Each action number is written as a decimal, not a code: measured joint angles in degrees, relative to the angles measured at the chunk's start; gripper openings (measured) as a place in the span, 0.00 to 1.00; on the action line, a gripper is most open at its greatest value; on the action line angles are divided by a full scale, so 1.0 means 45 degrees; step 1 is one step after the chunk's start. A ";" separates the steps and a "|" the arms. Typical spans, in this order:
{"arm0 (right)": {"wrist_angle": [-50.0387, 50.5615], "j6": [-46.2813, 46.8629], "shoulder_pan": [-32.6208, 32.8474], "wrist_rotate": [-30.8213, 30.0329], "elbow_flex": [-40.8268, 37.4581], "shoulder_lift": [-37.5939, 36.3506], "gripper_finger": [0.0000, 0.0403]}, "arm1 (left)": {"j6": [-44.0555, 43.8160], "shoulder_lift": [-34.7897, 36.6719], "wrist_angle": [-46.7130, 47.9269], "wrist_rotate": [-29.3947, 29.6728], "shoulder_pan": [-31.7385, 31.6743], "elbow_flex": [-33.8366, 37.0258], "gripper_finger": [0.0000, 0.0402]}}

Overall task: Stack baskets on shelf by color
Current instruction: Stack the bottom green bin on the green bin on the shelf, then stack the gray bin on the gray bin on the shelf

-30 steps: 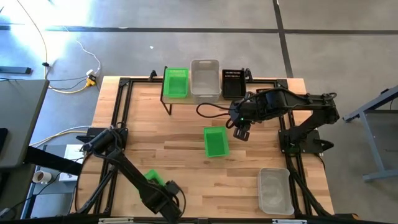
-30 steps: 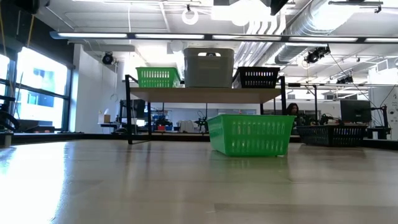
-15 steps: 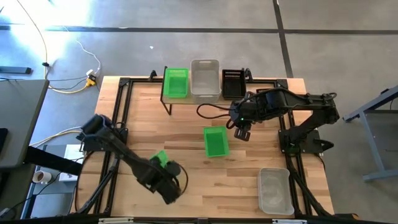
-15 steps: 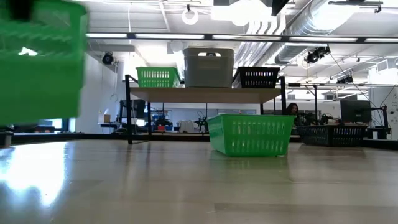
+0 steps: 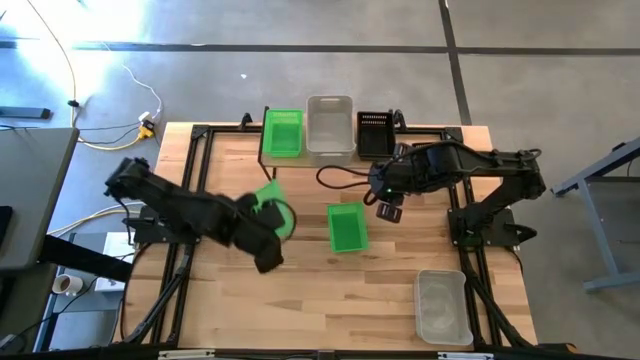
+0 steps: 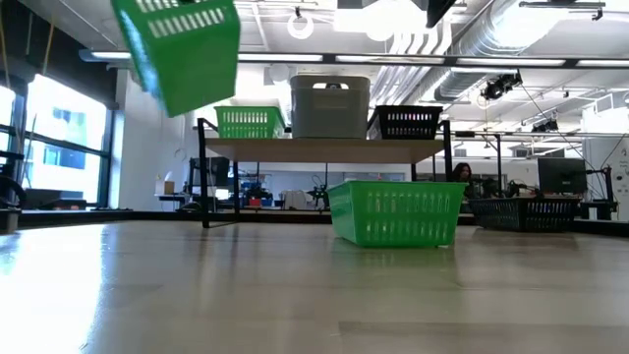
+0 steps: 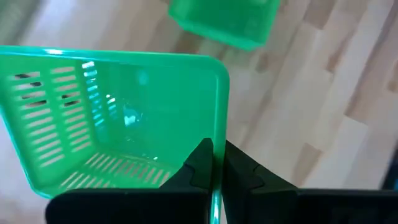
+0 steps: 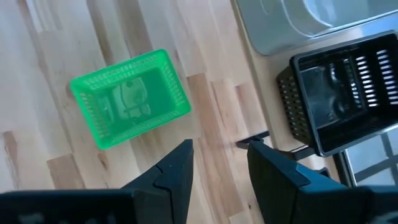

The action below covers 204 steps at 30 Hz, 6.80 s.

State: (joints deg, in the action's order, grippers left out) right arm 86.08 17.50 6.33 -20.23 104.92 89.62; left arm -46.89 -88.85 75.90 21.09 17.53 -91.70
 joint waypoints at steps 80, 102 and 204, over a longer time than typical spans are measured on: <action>-0.0131 0.1579 -0.2211 -0.0132 0.0000 0.0000 0.34 | 1.5563 -0.1396 -0.0349 -0.1217 -0.9997 -0.1370 0.05; -0.0073 0.1838 -0.0812 0.2821 -0.0907 -0.0010 0.34 | 1.4876 -0.1318 0.0540 -0.1217 -0.9837 -0.2317 0.26; -0.5487 1.1783 1.2921 0.6272 -0.4040 0.6489 0.01 | 0.8742 0.0343 0.0889 -0.3548 -0.5689 -0.2671 0.25</action>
State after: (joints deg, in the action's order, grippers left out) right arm 61.39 70.52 64.48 8.00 86.74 118.83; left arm -7.55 -87.31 79.90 5.13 -8.08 -103.72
